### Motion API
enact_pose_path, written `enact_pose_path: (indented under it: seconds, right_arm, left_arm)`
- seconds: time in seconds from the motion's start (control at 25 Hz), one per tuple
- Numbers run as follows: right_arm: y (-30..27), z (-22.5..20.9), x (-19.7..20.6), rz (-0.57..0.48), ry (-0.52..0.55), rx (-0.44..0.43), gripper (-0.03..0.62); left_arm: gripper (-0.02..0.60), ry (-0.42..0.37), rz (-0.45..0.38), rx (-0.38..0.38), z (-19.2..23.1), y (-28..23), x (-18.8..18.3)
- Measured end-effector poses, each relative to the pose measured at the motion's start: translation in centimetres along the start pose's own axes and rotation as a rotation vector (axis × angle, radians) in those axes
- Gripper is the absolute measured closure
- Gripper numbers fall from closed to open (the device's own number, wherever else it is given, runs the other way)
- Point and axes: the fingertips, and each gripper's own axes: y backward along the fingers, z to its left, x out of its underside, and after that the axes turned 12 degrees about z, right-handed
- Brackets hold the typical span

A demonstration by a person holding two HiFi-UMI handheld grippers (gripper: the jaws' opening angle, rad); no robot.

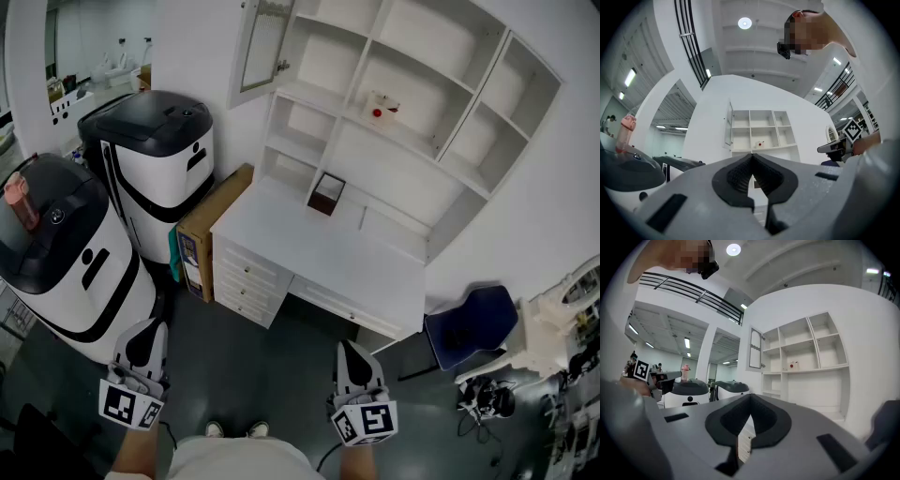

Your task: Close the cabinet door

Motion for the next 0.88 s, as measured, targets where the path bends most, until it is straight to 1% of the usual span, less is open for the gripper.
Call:
enact_pose_path:
  seconds: [0.28, 0.36, 0.52, 0.6, 0.8, 0.84, 0.88]
  right_arm:
    - [-1.3, -0.7, 0.0, 0.008, 0.004, -0.013, 0.597]
    - [-1.7, -0.8, -0.3, -0.001, 0.003, -0.033, 0.597]
    - [-2.6, 0.0, -0.9, -0.026, 0.043, -0.099, 0.597]
    - [-3.0, 0.0, -1.0, -0.030, 0.057, -0.110, 0.597]
    - [-3.6, -1.1, -0.9, -0.037, 0.056, -0.135, 0.597]
    - [-3.6, -1.4, -0.9, -0.037, 0.057, -0.140, 0.597]
    - [-3.6, -1.7, -0.8, -0.038, 0.056, -0.144, 0.597]
  left_arm:
    - [0.575, 0.002, -0.006, 0.006, -0.3, -1.7, -0.1]
    - [0.575, -0.002, -0.006, -0.001, -0.2, -2.0, -0.3]
    - [0.575, -0.010, -0.015, -0.048, 0.6, -2.2, -0.7]
    - [0.575, -0.014, -0.019, -0.073, 0.9, -2.3, -0.8]
    - [0.571, -0.017, -0.032, -0.103, 1.1, -2.9, -1.6]
    - [0.550, -0.018, -0.035, -0.110, 1.1, -3.2, -1.8]
    - [0.506, -0.019, -0.034, -0.116, 1.0, -3.4, -1.9]
